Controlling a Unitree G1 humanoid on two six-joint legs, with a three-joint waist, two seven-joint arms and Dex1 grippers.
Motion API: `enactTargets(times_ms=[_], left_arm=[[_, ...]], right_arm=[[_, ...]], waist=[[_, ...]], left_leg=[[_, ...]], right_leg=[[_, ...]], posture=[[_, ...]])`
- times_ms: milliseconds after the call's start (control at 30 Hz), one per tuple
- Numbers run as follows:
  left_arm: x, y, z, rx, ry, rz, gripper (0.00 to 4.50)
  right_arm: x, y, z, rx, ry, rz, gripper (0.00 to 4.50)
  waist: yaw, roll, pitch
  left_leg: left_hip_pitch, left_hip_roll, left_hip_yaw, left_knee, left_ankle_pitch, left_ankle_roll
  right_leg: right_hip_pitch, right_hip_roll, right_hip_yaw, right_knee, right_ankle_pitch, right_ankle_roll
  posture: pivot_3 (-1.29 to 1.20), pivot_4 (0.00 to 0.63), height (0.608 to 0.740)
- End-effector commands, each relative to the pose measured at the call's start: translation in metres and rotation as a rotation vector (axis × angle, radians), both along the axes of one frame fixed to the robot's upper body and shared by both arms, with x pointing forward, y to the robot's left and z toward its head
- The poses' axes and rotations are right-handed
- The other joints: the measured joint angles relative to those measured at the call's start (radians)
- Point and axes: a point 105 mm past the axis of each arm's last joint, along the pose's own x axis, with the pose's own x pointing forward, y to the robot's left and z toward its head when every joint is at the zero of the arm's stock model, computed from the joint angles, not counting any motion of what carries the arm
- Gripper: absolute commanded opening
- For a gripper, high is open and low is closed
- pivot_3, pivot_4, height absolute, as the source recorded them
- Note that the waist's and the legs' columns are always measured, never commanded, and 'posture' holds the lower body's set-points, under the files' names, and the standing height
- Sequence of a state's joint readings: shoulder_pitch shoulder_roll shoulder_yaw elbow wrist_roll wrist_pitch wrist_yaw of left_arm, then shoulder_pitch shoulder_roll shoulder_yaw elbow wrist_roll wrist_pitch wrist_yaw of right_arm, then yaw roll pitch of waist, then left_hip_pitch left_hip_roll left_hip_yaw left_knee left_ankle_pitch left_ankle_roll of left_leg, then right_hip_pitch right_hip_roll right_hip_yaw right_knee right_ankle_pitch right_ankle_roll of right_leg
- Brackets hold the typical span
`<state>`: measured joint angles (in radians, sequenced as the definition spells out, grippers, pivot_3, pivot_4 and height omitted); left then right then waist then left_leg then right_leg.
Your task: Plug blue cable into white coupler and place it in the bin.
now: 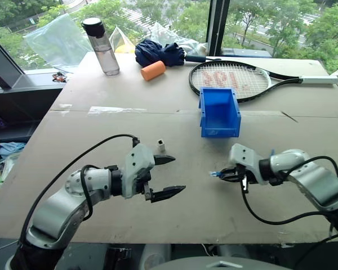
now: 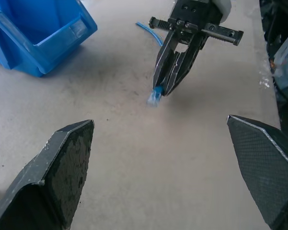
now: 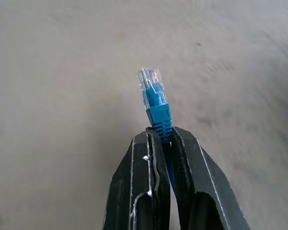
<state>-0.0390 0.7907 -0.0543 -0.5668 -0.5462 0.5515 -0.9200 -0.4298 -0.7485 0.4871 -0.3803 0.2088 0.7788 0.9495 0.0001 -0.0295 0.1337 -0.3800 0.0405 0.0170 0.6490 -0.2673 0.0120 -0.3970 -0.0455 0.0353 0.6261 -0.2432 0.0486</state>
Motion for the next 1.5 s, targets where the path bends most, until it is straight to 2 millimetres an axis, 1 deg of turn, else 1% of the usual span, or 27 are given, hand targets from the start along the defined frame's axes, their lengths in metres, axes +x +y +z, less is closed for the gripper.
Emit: enactTargets(times_ms=[33, 67, 100, 167, 233, 267, 300, 367, 433, 567, 600, 667, 733, 800, 833, 867, 900, 933, 967, 1000, 1067, 1133, 1167, 1200, 1300, 1433, 1500], left_arm=[[0.009, -0.008, -0.007, 0.067, -0.01, -0.052, 4.5], [0.012, -0.01, -0.009, 0.084, -0.011, -0.06, 4.5], [0.015, -0.012, -0.011, 0.097, -0.017, -0.072, 4.5], [0.02, -0.018, -0.017, 0.125, -0.015, -0.11, 4.5], [0.025, -0.024, -0.023, 0.149, -0.025, -0.148, 4.5], [0.027, -0.026, -0.025, 0.151, -0.023, -0.156, 4.5], [0.03, -0.031, -0.029, 0.153, -0.024, -0.175, 4.5], [0.036, -0.042, -0.034, 0.14, -0.01, -0.193, 4.5], [0.039, -0.049, -0.04, 0.145, -0.001, -0.217, 4.5], [0.044, -0.059, -0.052, 0.144, 0.016, -0.242, 4.5], [0.046, -0.061, -0.056, 0.149, 0.021, -0.248, 4.5], [0.052, -0.07, -0.062, 0.154, 0.027, -0.255, 3.99], [0.053, -0.076, -0.066, 0.157, 0.051, -0.273, 3.35], [0.052, -0.076, -0.068, 0.173, 0.047, -0.29, 2.47], [0.052, -0.075, -0.07, 0.184, 0.049, -0.299, 1.91], [0.051, -0.073, -0.072, 0.197, 0.051, -0.31, 1.51], [0.051, -0.071, -0.074, 0.202, 0.052, -0.318, 0.88], [0.05, -0.07, -0.074, 0.202, 0.054, -0.323, 0.58], [0.05, -0.068, -0.074, 0.197, 0.056, -0.325, 0.14], [0.049, -0.067, -0.07, 0.164, 0.077, -0.326, 0.03], [0.046, -0.069, -0.049, 0.0, 0.209, -0.309, 0.03], [0.044, -0.068, -0.009, -0.244, 0.428, -0.308, 0.03], [0.041, -0.063, 0.007, -0.309, 0.514, -0.336, 0.03], [0.037, -0.059, 0.017, -0.34, 0.565, -0.355, 0.03], [0.035, -0.054, 0.032, -0.377, 0.615, -0.354, 0.03], [0.03, -0.052, 0.045, -0.417, 0.636, -0.36, 0.03], [0.029, -0.052, 0.05, -0.438, 0.642, -0.356, 0.03]], right_arm=[[0.007, 0.007, -0.009, -0.077, -0.059, 0.028, 0.37], [0.008, 0.007, -0.01, -0.085, -0.069, 0.036, 0.76], [0.007, 0.007, -0.01, -0.08, -0.069, 0.034, 1.04], [0.003, 0.0, -0.003, -0.055, -0.09, 0.01, 2.05], [-0.001, -0.005, 0.007, 0.006, -0.143, -0.013, 2.83], [-0.007, -0.007, 0.011, 0.04, -0.146, -0.013, 3.32], [-0.023, -0.01, 0.016, 0.121, -0.114, -0.025, 3.67], [-0.044, -0.021, 0.021, 0.222, -0.098, -0.094, 3.67], [-0.058, -0.034, 0.019, 0.246, -0.113, -0.171, 3.67], [-0.082, -0.046, 0.018, 0.3, -0.148, -0.315, 3.67], [-0.09, -0.048, 0.017, 0.319, -0.15, -0.36, 3.67], [-0.1, -0.052, 0.015, 0.331, -0.166, -0.429, 3.8], [-0.105, -0.053, 0.013, 0.336, -0.177, -0.47, 3.8], [-0.106, -0.052, 0.013, 0.342, -0.188, -0.484, 3.8], [-0.106, -0.051, 0.013, 0.348, -0.194, -0.49, 3.8], [-0.105, -0.051, 0.013, 0.356, -0.2, -0.499, 3.8], [-0.103, -0.05, 0.014, 0.365, -0.203, -0.51, 3.8], [-0.103, -0.049, 0.014, 0.379, -0.199, -0.523, 3.8], [-0.101, -0.048, 0.013, 0.399, -0.186, -0.54, 3.8], [-0.099, -0.045, 0.013, 0.439, -0.161, -0.57, 3.8], [-0.096, -0.036, 0.014, 0.564, -0.069, -0.624, 3.8], [-0.097, -0.022, 0.016, 0.717, 0.079, -0.637, 3.8], [-0.091, -0.016, 0.019, 0.81, 0.133, -0.647, 3.8], [-0.087, -0.013, 0.023, 0.869, 0.167, -0.651, 3.8], [-0.072, -0.005, 0.038, 1.009, 0.206, -0.653, 3.8], [-0.051, 0.008, 0.07, 1.211, 0.248, -0.593, 3.8], [-0.046, 0.013, 0.081, 1.272, 0.28, -0.568, 3.8]], waist=[[0.001, -0.001, -0.001], [0.002, -0.004, -0.002], [0.001, -0.006, -0.004], [-0.002, -0.008, -0.006], [0.004, -0.005, -0.006], [0.009, -0.005, -0.006], [0.012, -0.005, -0.006], [0.032, -0.005, -0.006], [0.036, -0.004, -0.006], [0.019, -0.003, -0.007], [0.013, -0.003, -0.007], [0.012, -0.001, -0.007], [0.014, 0.001, -0.008], [0.011, 0.0, -0.009], [0.009, 0.0, -0.009], [0.009, 0.0, -0.009], [0.009, 0.0, -0.009], [0.011, 0.0, -0.009], [0.012, 0.0, -0.009], [0.013, 0.0, -0.009], [0.01, 0.001, -0.009], [0.01, 0.001, -0.008], [0.01, 0.0, -0.007], [0.009, -0.001, -0.006], [0.009, 0.002, -0.007], [0.008, 0.003, -0.006], [0.009, 0.003, -0.006]], left_leg=[[0.0, 0.0, 0.0, 0.0, 0.0, 0.0], [0.001, 0.0, 0.0, 0.0, 0.0, 0.0], [0.001, 0.0, 0.0, 0.0, 0.0, 0.0], [0.002, 0.0, 0.0, 0.0, 0.0, 0.0], [0.002, 0.0, 0.0, 0.0, 0.0, 0.0], [0.001, -0.001, 0.0, 0.0, 0.0, 0.0], [0.001, -0.001, 0.0, 0.0, 0.0, 0.0], [-0.001, -0.001, -0.002, 0.0, 0.0, 0.0], [-0.002, -0.001, -0.003, 0.001, 0.0, 0.0], [-0.001, -0.001, -0.002, 0.003, 0.0, 0.001], [0.0, -0.001, -0.002, 0.003, 0.0, 0.001], [0.0, -0.001, -0.003, 0.003, 0.0, 0.001], [0.0, 0.0, -0.004, 0.004, 0.0, 0.001], [0.0, 0.0, -0.004, 0.004, 0.0, 0.001], [0.0, 0.0, -0.003, 0.004, 0.0, 0.001], [0.0, 0.0, -0.003, 0.004, 0.0, 0.001], [0.0, 0.0, -0.003, 0.004, 0.0, 0.001], [0.0, 0.0, -0.003, 0.004, 0.0, 0.001], [0.0, 0.0, -0.003, 0.003, 0.0, 0.001], [0.0, 0.0, -0.003, 0.003, 0.0, 0.001], [0.0, 0.0, -0.004, 0.002, 0.0, 0.001], [0.0, 0.0, -0.004, 0.002, 0.0, 0.001], [-0.001, 0.001, -0.005, 0.002, 0.0, 0.001], [-0.002, 0.001, -0.007, 0.003, 0.0, 0.001], [-0.002, 0.0, -0.015, 0.004, 0.0, 0.001], [-0.002, -0.001, -0.017, 0.004, 0.0, 0.001], [-0.002, -0.001, -0.018, 0.003, 0.0, 0.001]], right_leg=[[0.0, 0.0, 0.0, 0.0, 0.0, 0.0], [0.001, 0.0, 0.0, 0.0, 0.0, 0.0], [0.001, 0.0, 0.0, 0.0, 0.0, 0.0], [0.002, 0.0, -0.001, 0.0, 0.0, 0.0], [0.002, 0.0, -0.001, 0.0, 0.0, 0.0], [0.002, 0.0, -0.001, 0.0, 0.0, 0.0], [0.002, 0.0, -0.001, 0.0, 0.0, 0.0], [0.001, 0.0, -0.003, -0.001, 0.0, 0.001], [0.002, -0.001, -0.004, -0.001, 0.002, 0.004], [0.002, -0.001, -0.003, 0.0, 0.002, 0.004], [0.003, -0.001, -0.003, 0.0, -0.001, 0.003], [0.003, 0.0, -0.003, 0.001, -0.002, 0.005], [0.003, 0.0, -0.004, 0.002, -0.002, 0.005], [0.003, 0.0, -0.004, 0.002, -0.002, 0.005], [0.003, 0.0, -0.003, 0.002, -0.002, 0.005], [0.003, 0.0, -0.002, 0.001, -0.002, 0.005], [0.003, 0.0, -0.002, 0.001, -0.002, 0.005], [0.003, 0.0, -0.002, 0.001, -0.002, 0.005], [0.003, 0.0, -0.002, 0.001, -0.002, 0.004], [0.003, 0.0, -0.003, 0.001, -0.002, 0.004], [0.002, 0.0, -0.003, 0.001, -0.001, 0.001], [0.002, 0.001, -0.003, 0.001, 0.0, 0.001], [0.001, 0.001, -0.004, 0.001, 0.0, 0.001], [0.001, 0.001, -0.006, 0.002, 0.0, 0.001], [0.003, 0.0, -0.008, 0.002, -0.003, 0.005], [0.004, -0.001, -0.008, 0.001, -0.001, 0.002], [0.004, 0.0, -0.009, 0.001, 0.0, 0.001]], posture=[[0.0, 0.15, 0.74], [0.0, 0.15, 0.74], [0.0, 0.15, 0.74], [0.0, 0.15, 0.74], [0.0, 0.15, 0.74], [0.0, 0.15, 0.74], [0.0, 0.15, 0.74], [0.0, 0.15, 0.74], [0.0, 0.15, 0.74], [0.0, 0.15, 0.74], [0.0, 0.15, 0.74], [0.0, 0.15, 0.74], [0.0, 0.15, 0.74], [0.0, 0.15, 0.74], [0.0, 0.15, 0.74], [0.0, 0.15, 0.74], [0.0, 0.15, 0.74], [0.0, 0.15, 0.74], [0.0, 0.15, 0.74], [0.0, 0.15, 0.74], [0.0, 0.15, 0.74], [0.0, 0.15, 0.74], [0.0, 0.15, 0.74], [0.0, 0.15, 0.74], [0.0, 0.15, 0.74], [0.0, 0.15, 0.74], [0.0, 0.15, 0.74]])
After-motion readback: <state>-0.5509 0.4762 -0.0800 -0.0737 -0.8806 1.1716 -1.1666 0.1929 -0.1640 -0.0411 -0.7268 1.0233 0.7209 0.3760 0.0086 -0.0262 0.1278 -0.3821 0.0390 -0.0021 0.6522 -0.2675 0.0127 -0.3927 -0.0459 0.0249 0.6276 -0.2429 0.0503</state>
